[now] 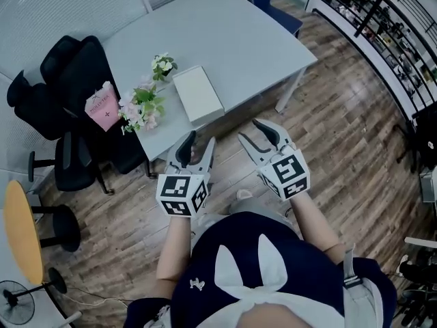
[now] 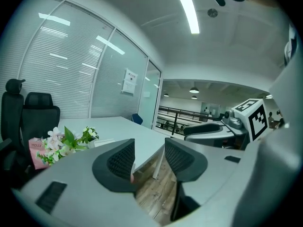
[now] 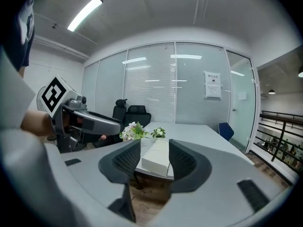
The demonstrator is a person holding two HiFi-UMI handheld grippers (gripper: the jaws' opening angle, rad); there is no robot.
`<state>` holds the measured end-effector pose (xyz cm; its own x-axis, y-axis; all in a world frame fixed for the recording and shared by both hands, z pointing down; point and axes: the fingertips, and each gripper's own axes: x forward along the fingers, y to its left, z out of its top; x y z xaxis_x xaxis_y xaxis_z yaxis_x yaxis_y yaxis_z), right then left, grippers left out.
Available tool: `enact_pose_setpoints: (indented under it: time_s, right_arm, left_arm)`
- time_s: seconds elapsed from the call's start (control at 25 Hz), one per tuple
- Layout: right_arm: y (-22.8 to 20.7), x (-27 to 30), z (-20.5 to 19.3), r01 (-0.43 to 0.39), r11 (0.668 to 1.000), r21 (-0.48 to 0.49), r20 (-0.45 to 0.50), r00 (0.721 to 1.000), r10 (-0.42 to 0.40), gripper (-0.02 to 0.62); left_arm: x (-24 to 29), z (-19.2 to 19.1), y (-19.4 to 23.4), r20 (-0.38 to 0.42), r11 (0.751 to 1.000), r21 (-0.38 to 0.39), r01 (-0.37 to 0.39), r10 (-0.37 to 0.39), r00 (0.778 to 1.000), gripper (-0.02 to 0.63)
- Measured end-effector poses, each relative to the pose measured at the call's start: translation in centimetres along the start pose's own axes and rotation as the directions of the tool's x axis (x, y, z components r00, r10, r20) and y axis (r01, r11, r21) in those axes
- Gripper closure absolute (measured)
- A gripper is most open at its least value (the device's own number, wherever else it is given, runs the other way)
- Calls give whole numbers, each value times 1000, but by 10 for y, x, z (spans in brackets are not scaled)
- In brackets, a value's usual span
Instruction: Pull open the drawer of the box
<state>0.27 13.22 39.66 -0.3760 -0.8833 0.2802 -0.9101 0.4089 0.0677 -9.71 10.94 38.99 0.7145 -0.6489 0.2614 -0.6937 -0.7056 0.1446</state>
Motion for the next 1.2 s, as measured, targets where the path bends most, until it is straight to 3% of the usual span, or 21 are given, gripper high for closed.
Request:
enact_pose_setpoints:
  time_s: [0.32, 0.56, 0.92, 1.2]
  right_arm:
    - [-26, -3, -14, -109, 988, -108, -69, 992, 102, 410]
    - [-41, 6, -23, -145, 982, -120, -82, 987, 136, 410]
    - [-63, 39, -33, -162, 980, -119, -104, 983, 150, 410]
    - [-90, 83, -48, -187, 976, -115, -189, 968, 164, 402]
  left_arm:
    - [24, -17, -9, -47, 992, -58, -114, 112, 993, 407]
    - [30, -29, 6, -102, 974, -87, -208, 199, 975, 407]
    - [57, -37, 45, -149, 956, -155, -249, 226, 963, 407]
    - [93, -41, 81, -199, 940, -221, -261, 219, 955, 400]
